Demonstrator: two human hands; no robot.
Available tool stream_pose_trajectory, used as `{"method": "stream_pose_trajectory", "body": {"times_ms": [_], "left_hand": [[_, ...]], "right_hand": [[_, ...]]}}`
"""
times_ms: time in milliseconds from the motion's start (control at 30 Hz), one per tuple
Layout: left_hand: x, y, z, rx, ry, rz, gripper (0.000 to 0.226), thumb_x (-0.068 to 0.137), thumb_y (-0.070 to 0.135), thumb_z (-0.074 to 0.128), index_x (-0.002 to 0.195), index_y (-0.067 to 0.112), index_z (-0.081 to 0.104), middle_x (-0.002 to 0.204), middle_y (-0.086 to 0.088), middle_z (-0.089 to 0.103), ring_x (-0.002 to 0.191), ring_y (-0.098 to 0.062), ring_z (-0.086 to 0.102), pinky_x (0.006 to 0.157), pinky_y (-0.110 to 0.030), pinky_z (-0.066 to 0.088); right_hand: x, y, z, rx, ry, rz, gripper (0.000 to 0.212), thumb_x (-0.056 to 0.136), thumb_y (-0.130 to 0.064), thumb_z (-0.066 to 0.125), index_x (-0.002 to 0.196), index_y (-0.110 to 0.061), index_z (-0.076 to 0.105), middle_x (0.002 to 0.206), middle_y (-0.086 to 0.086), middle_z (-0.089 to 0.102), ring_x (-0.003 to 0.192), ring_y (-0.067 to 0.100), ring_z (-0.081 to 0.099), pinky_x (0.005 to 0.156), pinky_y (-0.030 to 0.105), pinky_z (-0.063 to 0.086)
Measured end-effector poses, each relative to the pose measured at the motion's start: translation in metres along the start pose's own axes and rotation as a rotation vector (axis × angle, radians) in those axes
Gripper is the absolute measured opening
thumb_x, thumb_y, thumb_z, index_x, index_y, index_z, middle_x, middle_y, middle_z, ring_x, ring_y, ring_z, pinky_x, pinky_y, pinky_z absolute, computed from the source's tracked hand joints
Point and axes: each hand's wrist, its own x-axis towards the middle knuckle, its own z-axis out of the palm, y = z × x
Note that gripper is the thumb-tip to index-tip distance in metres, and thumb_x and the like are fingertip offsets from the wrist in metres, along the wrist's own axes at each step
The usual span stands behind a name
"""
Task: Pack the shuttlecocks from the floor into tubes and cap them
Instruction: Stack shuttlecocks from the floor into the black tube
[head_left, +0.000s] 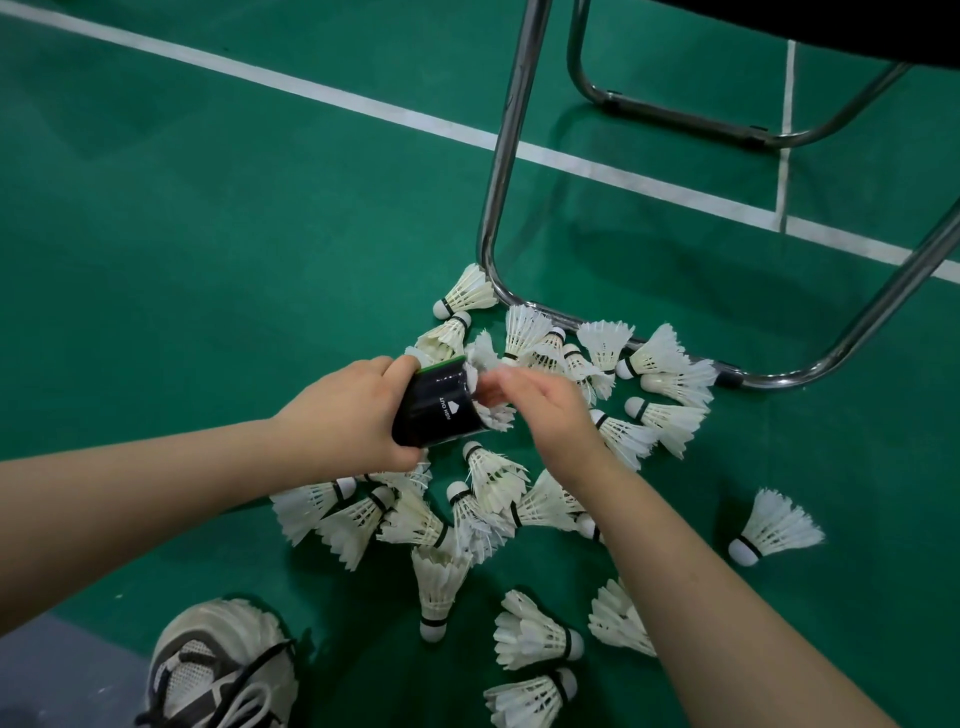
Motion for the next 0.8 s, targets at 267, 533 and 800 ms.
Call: {"method": "stream_pose_trajectory", "body": {"times_ms": [267, 533, 800], "left_hand": [[0.0, 0.006, 0.002, 0.034, 0.008, 0.066, 0.051, 0.068, 0.045, 0.066, 0.104, 0.017, 0.044, 0.087, 0.003, 0.049, 0.078, -0.016, 0.049, 0.066, -0.03, 0.045], [0.003, -0.002, 0.002, 0.032, 0.023, -0.006, 0.053, 0.067, 0.046, 0.065, 0.107, 0.019, 0.043, 0.09, 0.003, 0.051, 0.08, -0.016, 0.05, 0.068, -0.031, 0.049], [-0.007, -0.013, 0.009, 0.032, -0.01, -0.035, 0.054, 0.067, 0.046, 0.066, 0.109, 0.02, 0.044, 0.091, 0.004, 0.051, 0.082, -0.015, 0.05, 0.069, -0.031, 0.049]], "right_hand": [[0.014, -0.012, 0.018, -0.201, -0.442, 0.314, 0.04, 0.059, -0.03, 0.066, 0.093, -0.009, 0.065, 0.084, 0.007, 0.061, 0.081, 0.021, 0.057, 0.076, 0.038, 0.047], [0.0, 0.006, 0.007, 0.015, 0.352, 0.032, 0.016, 0.091, -0.011, 0.05, 0.079, -0.014, 0.06, 0.072, -0.004, 0.056, 0.063, 0.011, 0.047, 0.062, 0.025, 0.041], [-0.014, 0.059, -0.006, -0.877, -0.183, 0.261, 0.048, 0.083, -0.024, 0.055, 0.13, -0.03, 0.046, 0.123, -0.008, 0.056, 0.115, 0.013, 0.047, 0.107, 0.036, 0.025]]}}
